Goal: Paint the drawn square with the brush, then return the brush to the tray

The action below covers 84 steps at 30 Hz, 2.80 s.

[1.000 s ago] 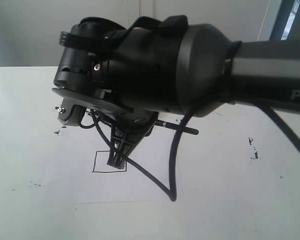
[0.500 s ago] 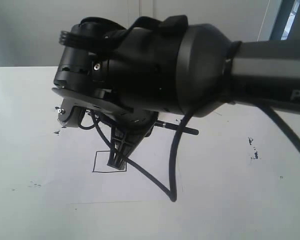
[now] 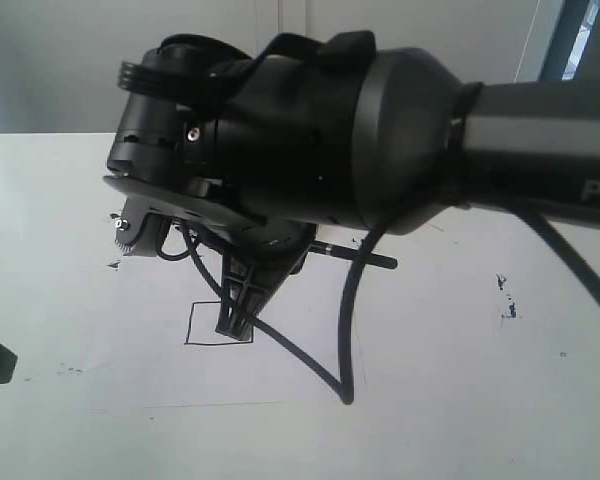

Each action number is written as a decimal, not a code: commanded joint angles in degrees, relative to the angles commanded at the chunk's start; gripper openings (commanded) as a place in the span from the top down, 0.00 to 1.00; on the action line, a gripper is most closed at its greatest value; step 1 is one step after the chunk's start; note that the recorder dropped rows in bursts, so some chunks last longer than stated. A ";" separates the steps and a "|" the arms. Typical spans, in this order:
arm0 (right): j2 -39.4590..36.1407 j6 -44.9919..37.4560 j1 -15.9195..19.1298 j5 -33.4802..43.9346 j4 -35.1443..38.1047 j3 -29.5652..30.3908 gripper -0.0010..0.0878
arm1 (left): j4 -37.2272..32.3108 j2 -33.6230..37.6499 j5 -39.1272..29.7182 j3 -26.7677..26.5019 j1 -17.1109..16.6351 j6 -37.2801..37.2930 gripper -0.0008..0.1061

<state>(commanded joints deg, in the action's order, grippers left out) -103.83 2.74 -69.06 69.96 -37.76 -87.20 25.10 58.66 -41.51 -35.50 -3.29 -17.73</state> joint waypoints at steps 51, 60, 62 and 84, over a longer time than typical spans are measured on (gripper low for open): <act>1.94 -13.09 7.44 0.00 7.96 6.60 0.99 | -30.71 35.74 16.40 -19.24 31.98 -3.76 0.02; 1.94 -12.75 7.44 0.00 8.39 6.76 0.99 | -30.71 38.36 17.34 -19.24 32.55 -4.55 0.02; 1.94 -12.66 7.44 0.00 8.62 6.76 0.99 | -30.71 40.09 16.97 -19.24 32.55 -4.55 0.02; 1.34 -15.00 7.44 0.00 11.19 6.76 0.99 | -26.14 45.02 11.58 -19.93 32.55 -4.88 0.35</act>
<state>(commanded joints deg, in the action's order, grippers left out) -102.50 -12.25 -61.62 69.96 -26.57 -80.44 -1.05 103.68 -29.93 -55.43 29.27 -22.61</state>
